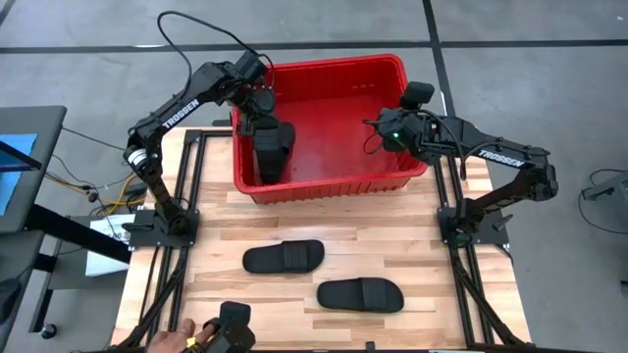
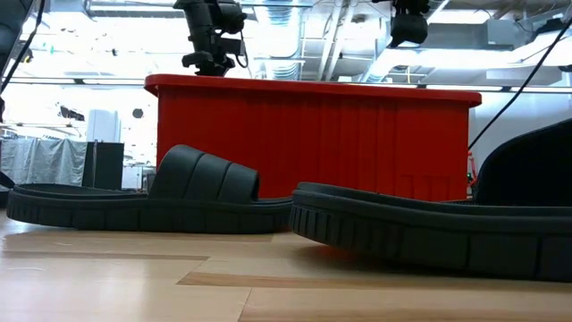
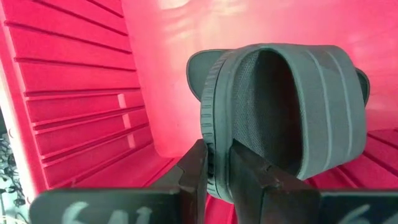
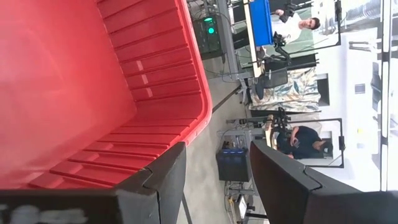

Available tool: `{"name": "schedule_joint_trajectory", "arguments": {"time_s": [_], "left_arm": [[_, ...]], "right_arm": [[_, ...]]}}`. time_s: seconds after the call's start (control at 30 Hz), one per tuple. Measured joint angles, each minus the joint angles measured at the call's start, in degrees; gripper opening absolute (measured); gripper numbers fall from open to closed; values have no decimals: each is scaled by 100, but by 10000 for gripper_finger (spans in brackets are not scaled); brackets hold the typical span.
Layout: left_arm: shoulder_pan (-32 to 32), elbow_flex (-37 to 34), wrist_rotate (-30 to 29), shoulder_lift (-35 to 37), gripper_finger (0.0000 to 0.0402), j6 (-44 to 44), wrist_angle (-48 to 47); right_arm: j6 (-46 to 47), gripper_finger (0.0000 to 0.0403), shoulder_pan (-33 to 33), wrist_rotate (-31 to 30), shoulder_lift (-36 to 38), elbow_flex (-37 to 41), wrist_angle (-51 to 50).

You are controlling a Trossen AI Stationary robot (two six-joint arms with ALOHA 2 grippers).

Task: Pick and place slides into bin
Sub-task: Put the top right black slide into the red bin

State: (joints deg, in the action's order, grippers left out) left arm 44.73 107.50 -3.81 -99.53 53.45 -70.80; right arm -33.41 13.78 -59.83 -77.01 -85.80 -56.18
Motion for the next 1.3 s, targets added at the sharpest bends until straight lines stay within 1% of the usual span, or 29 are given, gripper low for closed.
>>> {"name": "schedule_joint_trajectory", "arguments": {"time_s": [0.4,0.5,0.7,0.83,1.0,1.17,1.3], "left_arm": [[0,0,-77,0,46,13,122],[0,0,-135,-87,61,14,134],[2,7,-380,-335,105,2,143],[0,7,-428,-406,128,-22,181],[2,7,-503,-518,144,-22,245],[-7,6,-528,-623,155,-31,289],[-11,4,-656,-653,161,-28,288]], "right_arm": [[0,169,0,2,0,0,0],[0,169,0,4,0,0,0],[0,167,-2,51,0,0,0],[0,168,-2,147,0,0,1],[0,168,-2,149,0,0,2],[-2,167,-2,150,0,0,2],[-4,167,-2,151,-2,0,2]]}}
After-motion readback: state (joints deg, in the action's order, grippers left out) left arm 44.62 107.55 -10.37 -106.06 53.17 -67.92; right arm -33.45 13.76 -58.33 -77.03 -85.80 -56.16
